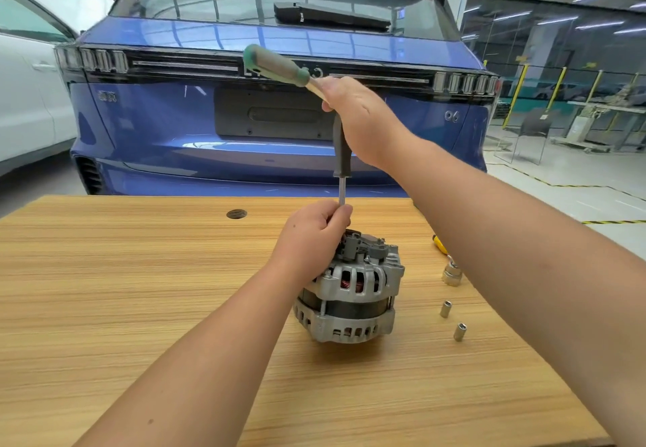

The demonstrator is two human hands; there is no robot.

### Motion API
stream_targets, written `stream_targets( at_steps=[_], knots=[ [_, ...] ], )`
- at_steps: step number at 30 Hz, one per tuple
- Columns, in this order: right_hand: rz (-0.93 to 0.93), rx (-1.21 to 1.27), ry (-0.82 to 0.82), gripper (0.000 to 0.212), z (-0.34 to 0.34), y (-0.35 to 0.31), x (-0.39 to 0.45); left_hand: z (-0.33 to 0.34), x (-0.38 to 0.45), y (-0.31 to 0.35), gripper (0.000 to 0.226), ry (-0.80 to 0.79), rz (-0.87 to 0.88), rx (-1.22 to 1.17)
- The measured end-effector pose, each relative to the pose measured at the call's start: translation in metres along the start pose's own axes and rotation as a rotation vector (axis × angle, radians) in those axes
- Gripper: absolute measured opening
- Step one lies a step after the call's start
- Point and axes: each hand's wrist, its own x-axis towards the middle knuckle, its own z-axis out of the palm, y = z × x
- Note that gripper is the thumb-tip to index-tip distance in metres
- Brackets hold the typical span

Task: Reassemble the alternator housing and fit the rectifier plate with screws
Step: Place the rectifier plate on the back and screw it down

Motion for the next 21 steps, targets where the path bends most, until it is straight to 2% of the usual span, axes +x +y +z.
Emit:
stream_targets(
  at_steps=[3,7,12,13,15,21],
  knots=[
    [-0.01,-0.149,-0.036,0.058,-0.009,-0.006,0.007,0.0,-0.001,-0.001,0.035,0.0,0.014,-0.048],
    [0.02,-0.27,-0.093,0.05,-0.016,-0.01,0.016,0.0,-0.002,-0.001,0.025,-0.003,0.028,-0.073],
    [0.226,-0.534,-0.129,0.034,-0.028,-0.021,0.034,0.0,-0.002,-0.001,0.029,-0.024,0.034,-0.062],
    [0.296,-0.491,-0.148,0.027,-0.03,-0.021,0.037,0.0,-0.002,0.0,0.029,-0.025,0.037,-0.056],
    [0.459,-0.202,-0.171,0.02,-0.033,-0.021,0.037,0.0,-0.002,-0.001,0.03,-0.023,0.042,-0.053],
    [0.811,0.738,-0.145,0.026,-0.038,-0.015,0.025,-0.001,-0.002,0.0,0.032,-0.025,0.044,-0.058]
  ],
)
